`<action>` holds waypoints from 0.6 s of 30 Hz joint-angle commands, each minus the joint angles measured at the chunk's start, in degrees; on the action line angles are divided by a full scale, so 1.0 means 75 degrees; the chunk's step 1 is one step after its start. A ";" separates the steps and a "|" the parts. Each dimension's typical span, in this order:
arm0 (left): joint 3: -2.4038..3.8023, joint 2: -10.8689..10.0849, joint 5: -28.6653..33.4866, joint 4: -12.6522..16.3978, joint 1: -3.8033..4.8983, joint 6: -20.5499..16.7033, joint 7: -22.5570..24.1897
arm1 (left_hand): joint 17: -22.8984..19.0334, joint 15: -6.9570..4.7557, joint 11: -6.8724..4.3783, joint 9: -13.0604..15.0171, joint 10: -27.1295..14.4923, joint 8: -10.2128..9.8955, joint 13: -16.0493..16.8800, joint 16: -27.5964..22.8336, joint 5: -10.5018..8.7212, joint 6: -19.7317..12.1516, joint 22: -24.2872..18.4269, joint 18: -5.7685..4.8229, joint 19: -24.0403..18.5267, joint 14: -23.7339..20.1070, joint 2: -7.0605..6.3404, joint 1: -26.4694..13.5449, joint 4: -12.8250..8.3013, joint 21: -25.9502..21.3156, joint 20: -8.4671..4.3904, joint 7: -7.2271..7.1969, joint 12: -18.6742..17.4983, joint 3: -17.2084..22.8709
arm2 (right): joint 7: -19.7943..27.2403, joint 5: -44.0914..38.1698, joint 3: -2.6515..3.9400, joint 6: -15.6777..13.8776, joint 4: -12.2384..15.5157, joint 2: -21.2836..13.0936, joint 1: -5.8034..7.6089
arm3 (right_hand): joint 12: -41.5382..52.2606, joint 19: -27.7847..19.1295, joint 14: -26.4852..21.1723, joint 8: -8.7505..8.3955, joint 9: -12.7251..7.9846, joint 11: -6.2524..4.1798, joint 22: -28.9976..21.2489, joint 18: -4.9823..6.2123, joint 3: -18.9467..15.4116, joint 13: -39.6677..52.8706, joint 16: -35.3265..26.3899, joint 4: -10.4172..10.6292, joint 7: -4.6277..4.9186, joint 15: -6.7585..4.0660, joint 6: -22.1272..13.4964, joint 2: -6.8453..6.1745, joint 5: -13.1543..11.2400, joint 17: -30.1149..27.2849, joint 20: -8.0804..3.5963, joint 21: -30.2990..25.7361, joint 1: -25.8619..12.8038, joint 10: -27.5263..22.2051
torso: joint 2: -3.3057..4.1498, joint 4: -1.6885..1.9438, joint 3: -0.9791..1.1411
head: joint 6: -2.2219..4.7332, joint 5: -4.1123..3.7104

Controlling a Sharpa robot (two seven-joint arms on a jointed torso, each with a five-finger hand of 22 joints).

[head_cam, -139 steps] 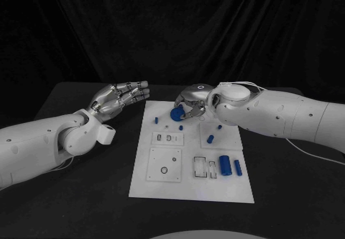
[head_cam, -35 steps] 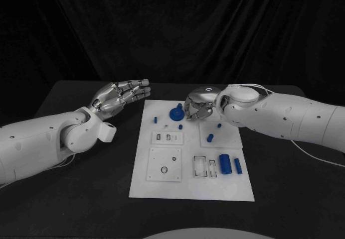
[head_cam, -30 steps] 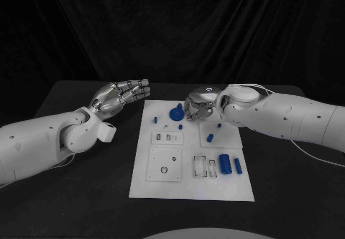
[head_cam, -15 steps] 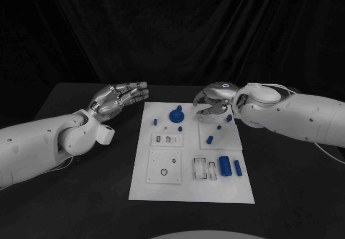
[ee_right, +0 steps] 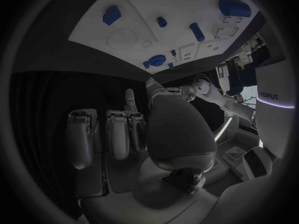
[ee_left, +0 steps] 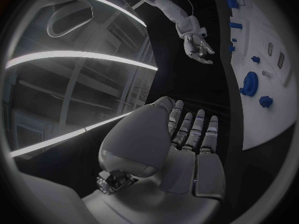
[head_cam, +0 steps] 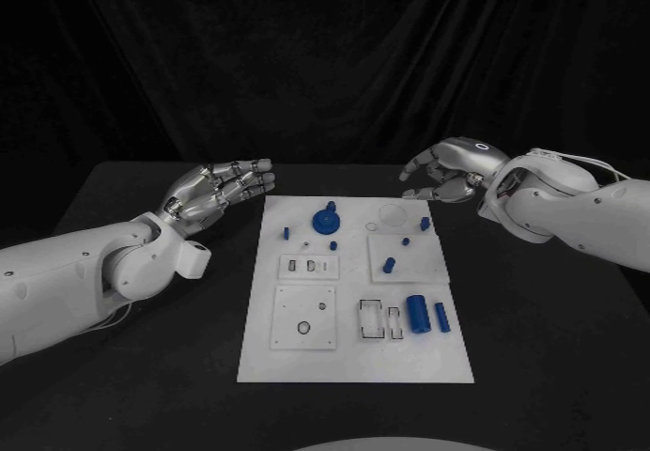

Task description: Assemble the parts on the task board

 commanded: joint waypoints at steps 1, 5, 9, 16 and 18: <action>0.0007 0.0016 0.0026 -0.0006 -0.0053 0.0094 0.0117 | -0.0011 -0.0002 -0.0004 0.0001 -0.0047 0.0030 0.0001 -0.0038 0.0027 -0.0018 -0.0008 -0.0091 -0.0056 -0.0068 -0.0066 -0.0011 0.0001 -0.0030 -0.0017 0.0018 0.0043 0.0050 | 0.0242 0.0722 0.0002 -0.0390 -0.0007 -0.0140 -0.0037 | 0.0020 0.0804 0.0790 -0.0045 -0.0032 -0.0058 0.2011 -0.0060 -0.0025 0.2010 0.0019 0.0068 -0.0001 -0.0057 0.0061 -0.0067 -0.0048 0.2013 -0.0043 0.0020 -0.0015 0.0779 | -0.0009 -0.0037 0.0008 | -0.0002 -0.0042; 0.0007 0.0024 0.0026 -0.0010 -0.0091 0.0106 0.0124 | -0.0011 -0.0002 -0.0004 0.0001 -0.0047 0.0030 0.0001 -0.0038 0.0027 -0.0018 -0.0008 -0.0091 -0.0056 -0.0068 -0.0066 -0.0011 0.0001 -0.0030 -0.0017 0.0018 0.0043 0.0050 | 0.0289 0.0816 0.0001 -0.0357 -0.0191 -0.0223 -0.0215 | 0.0020 0.0804 0.0790 -0.0040 -0.0047 -0.0060 0.2011 -0.0060 -0.0037 0.2010 0.0019 0.0078 0.0000 -0.0061 0.0108 -0.0093 -0.0061 0.2013 -0.0048 0.0020 -0.0018 0.0779 | -0.0018 -0.0066 0.0018 | 0.0006 -0.0079; 0.0008 0.0028 0.0026 -0.0010 -0.0116 0.0120 0.0127 | -0.0011 -0.0002 -0.0004 0.0001 -0.0047 0.0030 0.0001 -0.0038 0.0027 -0.0018 -0.0008 -0.0091 -0.0056 -0.0068 -0.0066 -0.0011 0.0001 -0.0030 -0.0017 0.0018 0.0043 0.0050 | 0.0415 0.0917 0.0000 -0.0399 -0.0452 -0.0196 -0.0411 | 0.0020 0.0804 0.0790 -0.0067 -0.0080 -0.0062 0.2011 -0.0060 -0.0048 0.2010 0.0019 0.0074 0.0000 -0.0066 0.0103 -0.0146 -0.0087 0.2013 -0.0053 0.0020 0.0018 0.0779 | -0.0016 -0.0085 0.0048 | 0.0014 -0.0079; 0.0008 0.0019 0.0026 -0.0005 -0.0161 0.0146 0.0140 | -0.0013 -0.0003 0.0000 0.0000 -0.0051 0.0028 0.0000 -0.0047 0.0027 -0.0029 -0.0009 -0.0091 -0.0059 -0.0077 -0.0068 -0.0011 -0.0001 -0.0033 -0.0017 0.0019 0.0034 0.0058 | 0.0671 0.1064 0.0000 -0.0383 -0.0871 -0.0075 -0.0705 | 0.0020 0.0804 0.0790 -0.0130 -0.0137 -0.0054 0.2011 -0.0060 -0.0085 0.2010 0.0019 0.0098 0.0018 -0.0067 0.0044 -0.0225 -0.0169 0.2013 -0.0057 0.0020 0.0013 0.0779 | -0.0036 -0.0084 0.0039 | 0.0010 -0.0100; 0.0008 0.0014 0.0026 -0.0003 -0.0168 0.0149 0.0146 | -0.0013 -0.0003 0.0000 0.0000 -0.0051 0.0028 0.0000 -0.0047 0.0027 -0.0029 -0.0009 -0.0091 -0.0059 -0.0077 -0.0068 -0.0011 -0.0001 -0.0033 -0.0017 0.0019 0.0034 0.0058 | 0.0720 0.1084 0.0000 -0.0366 -0.0940 -0.0051 -0.0760 | 0.0020 0.0804 0.0790 -0.0143 -0.0151 -0.0055 0.2011 -0.0060 -0.0097 0.2010 0.0019 0.0103 0.0016 -0.0069 0.0037 -0.0243 -0.0190 0.2013 -0.0059 0.0020 -0.0007 0.0779 | -0.0030 -0.0079 0.0041 | 0.0020 -0.0120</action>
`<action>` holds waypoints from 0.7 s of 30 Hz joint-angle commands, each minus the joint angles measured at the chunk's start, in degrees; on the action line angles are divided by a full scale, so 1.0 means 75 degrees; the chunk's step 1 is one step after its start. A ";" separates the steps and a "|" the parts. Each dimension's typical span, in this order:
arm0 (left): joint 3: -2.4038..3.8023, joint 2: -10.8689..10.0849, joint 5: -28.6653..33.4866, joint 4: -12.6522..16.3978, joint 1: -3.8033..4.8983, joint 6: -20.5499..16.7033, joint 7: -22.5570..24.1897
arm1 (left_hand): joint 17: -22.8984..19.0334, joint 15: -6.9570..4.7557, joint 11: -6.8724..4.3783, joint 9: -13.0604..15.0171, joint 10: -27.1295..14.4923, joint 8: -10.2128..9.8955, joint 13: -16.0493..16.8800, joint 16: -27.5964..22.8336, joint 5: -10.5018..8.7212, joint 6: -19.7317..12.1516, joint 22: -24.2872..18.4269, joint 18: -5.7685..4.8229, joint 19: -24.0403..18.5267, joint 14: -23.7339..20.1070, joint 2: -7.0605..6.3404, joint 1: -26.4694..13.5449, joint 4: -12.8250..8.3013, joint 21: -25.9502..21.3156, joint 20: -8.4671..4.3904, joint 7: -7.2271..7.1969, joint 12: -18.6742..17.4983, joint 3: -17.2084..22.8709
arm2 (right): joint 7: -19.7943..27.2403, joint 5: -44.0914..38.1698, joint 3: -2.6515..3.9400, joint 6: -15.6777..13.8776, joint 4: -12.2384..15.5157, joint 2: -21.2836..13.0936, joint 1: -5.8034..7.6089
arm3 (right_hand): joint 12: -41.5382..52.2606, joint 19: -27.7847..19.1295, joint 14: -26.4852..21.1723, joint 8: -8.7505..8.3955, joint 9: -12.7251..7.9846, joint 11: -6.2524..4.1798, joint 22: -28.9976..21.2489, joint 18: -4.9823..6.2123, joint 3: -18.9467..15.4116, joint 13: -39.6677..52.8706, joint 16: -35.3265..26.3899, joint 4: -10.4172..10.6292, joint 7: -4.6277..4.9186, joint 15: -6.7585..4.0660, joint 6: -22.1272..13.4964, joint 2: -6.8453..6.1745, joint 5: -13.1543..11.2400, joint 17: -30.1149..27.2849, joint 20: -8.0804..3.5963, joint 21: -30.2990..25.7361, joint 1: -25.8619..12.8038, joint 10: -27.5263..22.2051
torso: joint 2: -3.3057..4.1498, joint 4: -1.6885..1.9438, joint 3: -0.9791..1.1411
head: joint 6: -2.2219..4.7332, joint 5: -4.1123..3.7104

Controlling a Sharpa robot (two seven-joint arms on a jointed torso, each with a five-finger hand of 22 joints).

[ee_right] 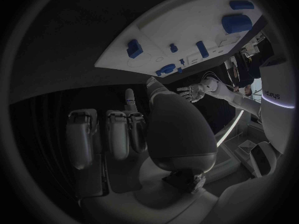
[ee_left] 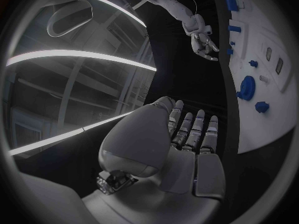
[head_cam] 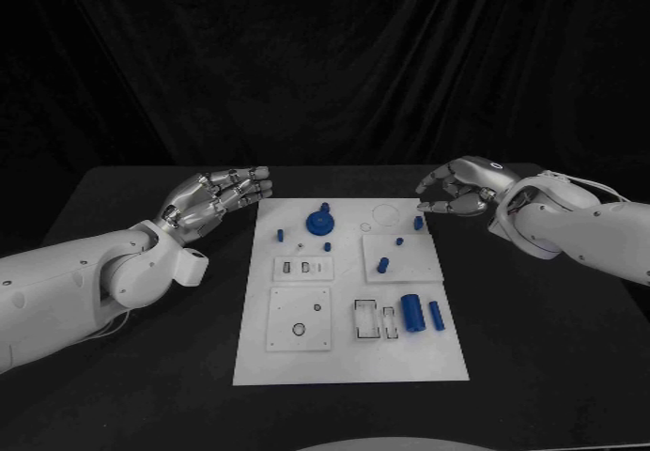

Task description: Assemble the parts on the task board

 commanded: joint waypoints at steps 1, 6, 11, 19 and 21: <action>0.0008 -0.0001 0.0026 0.0018 -0.0019 0.0114 0.0147 | -0.0012 0.0025 0.0001 -0.0001 -0.0051 0.0028 0.0000 -0.0047 0.0028 -0.0030 -0.0010 -0.0090 -0.0059 -0.0049 -0.0068 -0.0011 -0.0001 -0.0033 -0.0017 0.0019 0.0035 0.0058 | 0.0312 0.0223 0.0006 -0.0102 -0.0112 0.0028 -0.0094 | 0.0020 0.0796 0.0780 -0.0038 -0.0017 -0.0028 0.2013 -0.0060 -0.0019 0.2011 0.0020 0.0007 0.0005 -0.0060 -0.0037 -0.0079 -0.0020 0.2013 -0.0053 0.0020 0.0006 0.0808 | 0.0006 0.0007 -0.0004 | 0.0016 -0.0031; 0.0008 -0.0022 0.0026 0.0025 -0.0027 0.0112 0.0149 | -0.0014 0.0024 0.0005 -0.0002 -0.0056 0.0025 -0.0001 -0.0054 0.0028 -0.0042 -0.0011 -0.0091 -0.0063 -0.0057 -0.0069 -0.0011 -0.0002 -0.0036 -0.0017 0.0018 0.0028 0.0065 | 0.0449 0.0242 0.0006 -0.0130 -0.0244 0.0078 -0.0235 | 0.0020 0.0796 0.0780 -0.0065 -0.0040 -0.0026 0.2013 -0.0060 -0.0031 0.2011 0.0020 0.0009 0.0011 -0.0061 -0.0065 -0.0111 -0.0009 0.2013 -0.0055 0.0020 -0.0001 0.0808 | 0.0009 0.0012 -0.0003 | 0.0011 -0.0042; 0.0008 -0.0044 0.0026 0.0033 -0.0030 0.0113 0.0150 | -0.0014 0.0024 0.0005 -0.0002 -0.0056 0.0025 -0.0001 -0.0054 0.0028 -0.0042 -0.0011 -0.0091 -0.0063 -0.0057 -0.0069 -0.0011 -0.0002 -0.0036 -0.0017 0.0018 0.0028 0.0065 | 0.0585 0.0284 0.0006 -0.0186 -0.0337 0.0117 -0.0334 | 0.0020 0.0796 0.0780 -0.0096 -0.0068 -0.0017 0.2013 -0.0060 -0.0066 0.2011 0.0020 0.0018 0.0023 -0.0056 -0.0099 -0.0166 -0.0059 0.2013 -0.0053 0.0020 -0.0051 0.0808 | 0.0008 0.0022 -0.0025 | -0.0007 -0.0037; 0.0008 -0.0064 0.0026 0.0037 -0.0034 0.0123 0.0141 | -0.0016 0.0018 0.0015 -0.0003 -0.0059 0.0025 -0.0001 -0.0067 0.0027 -0.0048 -0.0012 -0.0091 -0.0073 -0.0074 -0.0072 -0.0010 -0.0007 -0.0042 -0.0018 0.0020 0.0036 0.0082 | 0.0730 0.0372 0.0006 -0.0284 -0.0396 0.0140 -0.0431 | 0.0020 0.0796 0.0780 -0.0051 -0.0046 -0.0002 0.2013 -0.0060 -0.0113 0.2011 0.0020 0.0022 0.0040 -0.0045 -0.0019 -0.0241 -0.0145 0.2013 -0.0044 0.0020 -0.0122 0.0808 | 0.0010 0.0017 -0.0037 | -0.0011 -0.0041; 0.0008 -0.0066 0.0026 0.0038 -0.0034 0.0123 0.0140 | -0.0016 0.0018 0.0015 -0.0003 -0.0059 0.0025 -0.0001 -0.0067 0.0027 -0.0048 -0.0012 -0.0091 -0.0073 -0.0074 -0.0072 -0.0010 -0.0007 -0.0042 -0.0018 0.0020 0.0036 0.0082 | 0.0738 0.0392 0.0006 -0.0298 -0.0410 0.0145 -0.0453 | 0.0020 0.0796 0.0780 -0.0053 -0.0044 0.0001 0.2013 -0.0060 -0.0118 0.2011 0.0020 0.0021 0.0048 -0.0043 -0.0025 -0.0249 -0.0158 0.2013 -0.0043 0.0020 -0.0127 0.0808 | 0.0013 0.0017 -0.0038 | -0.0010 -0.0052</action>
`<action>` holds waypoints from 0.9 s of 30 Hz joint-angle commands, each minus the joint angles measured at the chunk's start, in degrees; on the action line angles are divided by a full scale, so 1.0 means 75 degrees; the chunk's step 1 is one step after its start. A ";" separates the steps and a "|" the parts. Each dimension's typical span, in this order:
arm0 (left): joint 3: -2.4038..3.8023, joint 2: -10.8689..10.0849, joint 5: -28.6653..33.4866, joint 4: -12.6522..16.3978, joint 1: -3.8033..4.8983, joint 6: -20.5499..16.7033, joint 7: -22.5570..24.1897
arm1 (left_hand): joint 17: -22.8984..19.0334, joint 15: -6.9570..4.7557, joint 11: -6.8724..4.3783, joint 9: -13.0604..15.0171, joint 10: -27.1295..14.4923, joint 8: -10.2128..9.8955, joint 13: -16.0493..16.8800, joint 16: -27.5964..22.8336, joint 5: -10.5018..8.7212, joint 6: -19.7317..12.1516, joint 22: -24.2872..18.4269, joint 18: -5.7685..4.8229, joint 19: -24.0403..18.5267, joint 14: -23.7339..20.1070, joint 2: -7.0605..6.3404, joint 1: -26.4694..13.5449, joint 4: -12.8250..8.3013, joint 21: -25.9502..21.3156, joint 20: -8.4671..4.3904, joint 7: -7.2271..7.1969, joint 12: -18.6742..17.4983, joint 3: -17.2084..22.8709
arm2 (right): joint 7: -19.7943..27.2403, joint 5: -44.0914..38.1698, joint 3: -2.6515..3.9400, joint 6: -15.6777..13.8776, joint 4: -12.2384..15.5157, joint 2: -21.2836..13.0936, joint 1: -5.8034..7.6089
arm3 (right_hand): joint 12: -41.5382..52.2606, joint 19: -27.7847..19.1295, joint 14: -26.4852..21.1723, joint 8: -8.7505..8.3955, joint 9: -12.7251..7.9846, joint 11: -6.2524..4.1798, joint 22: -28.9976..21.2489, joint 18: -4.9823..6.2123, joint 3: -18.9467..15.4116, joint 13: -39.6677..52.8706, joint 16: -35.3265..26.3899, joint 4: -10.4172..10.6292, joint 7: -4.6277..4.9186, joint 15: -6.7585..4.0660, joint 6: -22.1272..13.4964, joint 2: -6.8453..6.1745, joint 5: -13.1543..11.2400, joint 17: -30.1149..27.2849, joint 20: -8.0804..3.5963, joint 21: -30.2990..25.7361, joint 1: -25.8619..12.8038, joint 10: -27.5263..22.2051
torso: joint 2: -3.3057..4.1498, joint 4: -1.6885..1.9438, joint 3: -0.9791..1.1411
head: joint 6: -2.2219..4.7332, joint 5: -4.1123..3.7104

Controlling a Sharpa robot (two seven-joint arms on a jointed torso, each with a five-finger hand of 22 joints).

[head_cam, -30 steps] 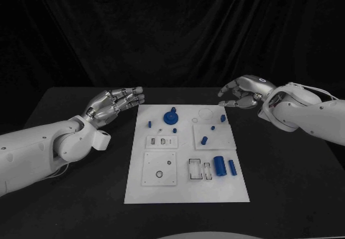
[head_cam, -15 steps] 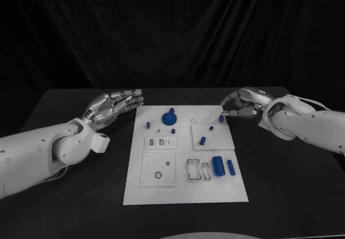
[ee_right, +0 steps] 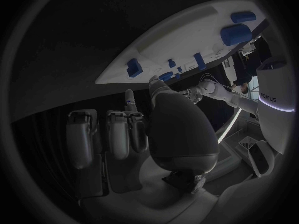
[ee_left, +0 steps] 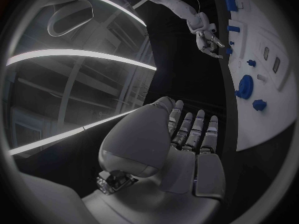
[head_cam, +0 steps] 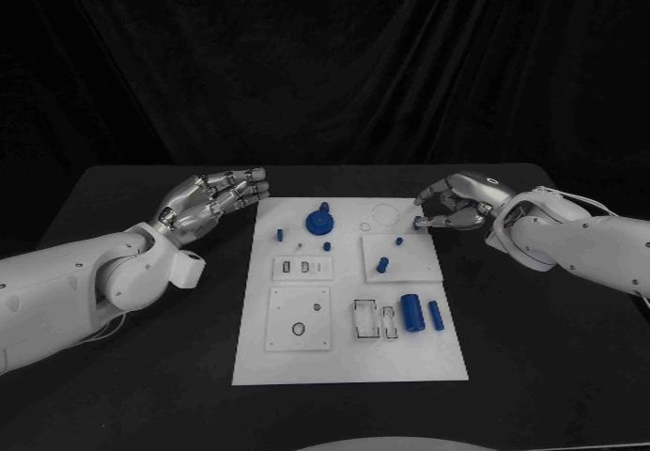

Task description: Assemble the parts on the task board

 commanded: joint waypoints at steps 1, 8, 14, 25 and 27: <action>0.0007 0.0001 0.0026 0.0020 -0.0011 0.0101 0.0133 | -0.0009 -0.0010 0.0015 -0.0003 -0.0059 0.0026 -0.0001 -0.0037 0.0027 -0.0048 -0.0013 -0.0092 -0.0046 -0.0046 -0.0072 -0.0010 -0.0008 -0.0042 0.0010 0.0020 0.0036 0.0039 | 0.0172 0.0119 0.0004 -0.0198 -0.0027 0.0008 -0.0051 | 0.0020 0.0796 0.0802 0.0033 0.0018 0.0007 0.2008 -0.0060 -0.0032 0.2012 0.0019 -0.0017 0.0053 -0.0018 0.0036 -0.0046 -0.0010 0.2013 -0.0041 0.0020 0.0014 0.0808 | 0.0003 0.0005 -0.0001 | 0.0000 -0.0030; 0.0007 0.0005 0.0026 0.0014 -0.0015 0.0128 0.0116 | -0.0009 -0.0010 0.0015 -0.0003 -0.0059 0.0026 -0.0001 -0.0037 0.0027 -0.0048 -0.0013 -0.0092 -0.0046 -0.0046 -0.0072 -0.0010 -0.0008 -0.0042 0.0010 0.0020 0.0036 0.0039 | 0.0171 0.0140 0.0004 -0.0208 -0.0075 0.0042 -0.0097 | 0.0020 0.0796 0.0802 0.0086 0.0126 0.0029 0.2008 -0.0060 0.0019 0.2012 0.0019 -0.0026 0.0071 0.0005 0.0021 -0.0021 0.0416 0.2013 -0.0017 0.0020 0.0177 0.0808 | -0.0007 0.0010 -0.0003 | -0.0027 -0.0017; 0.0007 -0.0001 0.0026 0.0012 -0.0020 0.0146 0.0098 | -0.0009 -0.0010 0.0015 -0.0003 -0.0059 0.0026 -0.0001 -0.0037 0.0027 -0.0048 -0.0013 -0.0092 -0.0046 -0.0046 -0.0072 -0.0010 -0.0008 -0.0042 0.0010 0.0020 0.0036 0.0039 | 0.0147 0.0144 0.0004 -0.0180 -0.0112 0.0068 -0.0126 | 0.0020 0.0796 0.0802 0.0164 0.0249 0.0041 0.2008 -0.0060 0.0052 0.2012 0.0019 -0.0033 0.0084 0.0016 0.0040 0.0014 0.0857 0.2013 -0.0004 0.0020 0.0302 0.0808 | -0.0007 0.0008 -0.0005 | -0.0035 -0.0025; 0.0007 0.0002 0.0026 0.0013 -0.0029 0.0184 0.0075 | -0.0011 -0.0013 0.0019 -0.0004 -0.0066 0.0025 -0.0002 -0.0048 0.0026 -0.0054 -0.0014 -0.0092 -0.0053 -0.0059 -0.0074 -0.0011 -0.0010 -0.0047 0.0009 0.0022 0.0030 0.0051 | 0.0095 0.0146 0.0004 -0.0141 -0.0174 0.0118 -0.0187 | 0.0020 0.0796 0.0802 0.0167 0.0277 0.0055 0.2008 -0.0060 0.0059 0.2012 0.0019 -0.0041 0.0107 0.0025 -0.0029 0.0019 0.0961 0.2013 0.0002 0.0020 0.0348 0.0808 | -0.0005 0.0012 0.0006 | -0.0052 -0.0058; 0.0007 0.0000 0.0026 0.0013 -0.0029 0.0187 0.0071 | -0.0011 -0.0013 0.0019 -0.0004 -0.0066 0.0025 -0.0002 -0.0048 0.0026 -0.0054 -0.0014 -0.0092 -0.0053 -0.0059 -0.0074 -0.0011 -0.0010 -0.0047 0.0009 0.0022 0.0030 0.0051 | 0.0090 0.0146 0.0004 -0.0134 -0.0181 0.0123 -0.0191 | 0.0020 0.0796 0.0802 0.0168 0.0278 0.0056 0.2008 -0.0060 0.0060 0.2012 0.0019 -0.0041 0.0109 0.0026 -0.0034 0.0021 0.0965 0.2013 0.0002 0.0020 0.0351 0.0808 | -0.0008 0.0010 0.0005 | -0.0057 -0.0060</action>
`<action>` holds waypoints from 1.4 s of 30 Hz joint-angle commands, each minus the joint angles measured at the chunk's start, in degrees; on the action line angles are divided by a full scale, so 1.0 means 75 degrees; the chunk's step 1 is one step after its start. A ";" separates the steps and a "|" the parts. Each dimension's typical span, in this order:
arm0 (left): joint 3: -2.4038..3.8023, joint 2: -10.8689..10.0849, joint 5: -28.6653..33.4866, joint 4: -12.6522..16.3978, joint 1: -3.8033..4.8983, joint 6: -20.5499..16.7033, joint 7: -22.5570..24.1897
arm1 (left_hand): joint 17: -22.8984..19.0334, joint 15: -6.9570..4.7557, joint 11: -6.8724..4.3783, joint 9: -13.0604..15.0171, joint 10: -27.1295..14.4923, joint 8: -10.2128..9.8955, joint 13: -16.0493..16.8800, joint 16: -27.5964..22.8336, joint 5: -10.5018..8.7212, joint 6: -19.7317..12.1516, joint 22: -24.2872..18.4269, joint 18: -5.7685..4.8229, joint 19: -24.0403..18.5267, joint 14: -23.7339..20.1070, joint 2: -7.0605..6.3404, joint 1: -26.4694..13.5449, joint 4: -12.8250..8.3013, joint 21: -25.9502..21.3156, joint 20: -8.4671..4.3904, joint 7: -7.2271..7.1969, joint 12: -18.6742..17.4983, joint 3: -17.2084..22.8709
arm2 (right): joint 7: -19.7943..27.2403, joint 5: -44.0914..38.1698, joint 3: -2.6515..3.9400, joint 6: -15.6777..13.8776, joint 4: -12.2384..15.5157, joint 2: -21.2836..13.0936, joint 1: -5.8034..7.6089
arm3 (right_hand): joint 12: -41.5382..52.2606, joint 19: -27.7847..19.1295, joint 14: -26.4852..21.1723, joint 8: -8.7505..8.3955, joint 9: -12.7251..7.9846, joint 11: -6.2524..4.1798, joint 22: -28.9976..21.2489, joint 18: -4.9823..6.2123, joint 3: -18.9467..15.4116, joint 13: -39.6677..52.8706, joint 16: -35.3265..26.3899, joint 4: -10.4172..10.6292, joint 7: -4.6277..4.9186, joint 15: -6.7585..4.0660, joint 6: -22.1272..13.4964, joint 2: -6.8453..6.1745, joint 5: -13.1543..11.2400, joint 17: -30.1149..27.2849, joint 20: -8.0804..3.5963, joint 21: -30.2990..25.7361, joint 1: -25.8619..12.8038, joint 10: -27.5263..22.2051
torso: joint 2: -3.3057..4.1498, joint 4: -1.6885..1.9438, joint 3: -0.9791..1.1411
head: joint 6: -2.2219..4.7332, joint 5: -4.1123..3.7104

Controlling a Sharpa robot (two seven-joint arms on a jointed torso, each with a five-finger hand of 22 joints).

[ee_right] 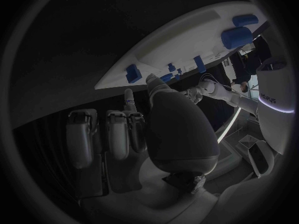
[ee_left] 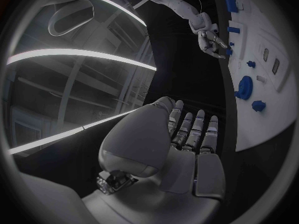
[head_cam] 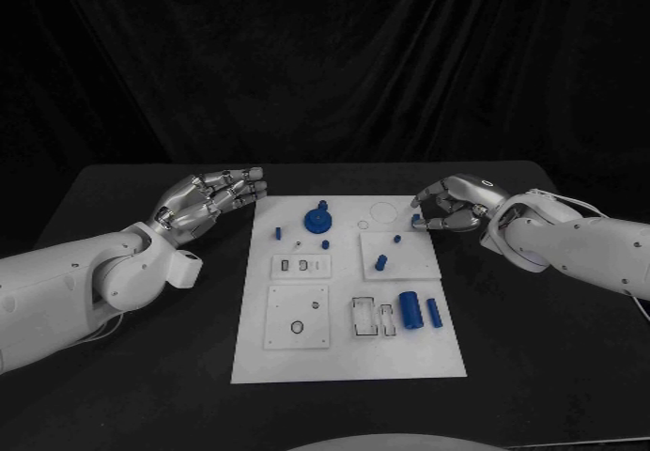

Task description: Assemble the parts on the task board

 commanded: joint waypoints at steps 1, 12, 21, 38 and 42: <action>0.0006 0.0002 0.0026 0.0018 -0.0013 0.0123 0.0083 | -0.0013 -0.0013 -0.0008 -0.0004 -0.0039 0.0026 -0.0002 -0.0048 0.0026 -0.0054 -0.0007 -0.0092 -0.0054 -0.0059 -0.0074 -0.0011 -0.0010 -0.0047 0.0009 0.0023 0.0030 0.0052 | -0.0036 0.0015 0.0003 -0.0056 -0.0022 0.0008 -0.0027 | 0.0020 0.0796 0.0802 0.0048 0.0013 0.0056 0.2010 -0.0060 0.0038 0.2013 0.0020 -0.0018 0.0013 0.0025 -0.0022 0.0010 0.0046 0.2013 0.0003 0.0020 0.0074 0.0808 | -0.0001 0.0001 0.0000 | -0.0004 -0.0006; 0.0006 -0.0009 0.0026 0.0018 -0.0016 0.0145 0.0065 | -0.0014 -0.0015 -0.0005 -0.0004 -0.0046 0.0028 -0.0004 -0.0054 0.0025 -0.0053 -0.0008 -0.0092 -0.0057 -0.0068 -0.0074 -0.0012 -0.0012 -0.0050 0.0009 0.0024 0.0025 0.0062 | -0.0102 0.0015 0.0002 0.0026 -0.0077 0.0032 -0.0055 | 0.0020 0.0796 0.0802 0.0156 0.0075 0.0078 0.2010 -0.0060 0.0054 0.2013 0.0020 -0.0025 0.0037 0.0043 0.0009 0.0031 0.0155 0.2013 0.0016 0.0020 0.0143 0.0808 | -0.0001 0.0005 -0.0004 | -0.0014 -0.0002; 0.0006 -0.0012 0.0026 0.0013 -0.0017 0.0165 0.0045 | -0.0014 -0.0015 -0.0005 -0.0004 -0.0046 0.0028 -0.0004 -0.0054 0.0025 -0.0053 -0.0008 -0.0092 -0.0057 -0.0068 -0.0074 -0.0012 -0.0012 -0.0050 0.0009 0.0024 0.0025 0.0062 | -0.0118 0.0014 0.0002 0.0070 -0.0106 0.0042 -0.0079 | 0.0020 0.0796 0.0802 0.0219 0.0116 0.0085 0.2010 -0.0060 0.0067 0.2013 0.0020 -0.0034 0.0044 0.0051 -0.0001 0.0042 0.0252 0.2013 0.0025 0.0020 0.0205 0.0808 | -0.0001 0.0004 -0.0004 | -0.0031 0.0002; 0.0006 -0.0008 0.0026 0.0005 -0.0024 0.0197 0.0032 | -0.0018 -0.0017 -0.0004 -0.0005 -0.0064 0.0027 -0.0007 -0.0076 0.0020 -0.0069 -0.0010 -0.0092 -0.0073 -0.0095 -0.0080 -0.0016 -0.0016 -0.0060 0.0010 0.0029 0.0012 0.0086 | -0.0092 0.0014 0.0002 0.0111 -0.0182 0.0098 -0.0119 | 0.0020 0.0796 0.0802 0.0541 0.0317 0.0077 0.2010 -0.0060 0.0097 0.2013 0.0020 -0.0051 0.0030 0.0048 0.0049 0.0068 0.0565 0.2013 0.0031 0.0020 0.0429 0.0808 | -0.0003 0.0007 -0.0004 | -0.0058 0.0005; 0.0006 -0.0010 0.0026 0.0005 -0.0025 0.0202 0.0029 | -0.0018 -0.0017 -0.0004 -0.0005 -0.0064 0.0027 -0.0007 -0.0076 0.0020 -0.0069 -0.0010 -0.0092 -0.0073 -0.0095 -0.0080 -0.0016 -0.0016 -0.0060 0.0010 0.0029 0.0012 0.0086 | -0.0102 0.0014 0.0002 0.0149 -0.0202 0.0119 -0.0122 | 0.0020 0.0796 0.0802 0.0653 0.0389 0.0073 0.2010 -0.0060 0.0103 0.2013 0.0020 -0.0061 0.0026 0.0044 0.0041 0.0076 0.0671 0.2013 0.0028 0.0020 0.0492 0.0808 | -0.0003 0.0002 -0.0005 | -0.0065 0.0011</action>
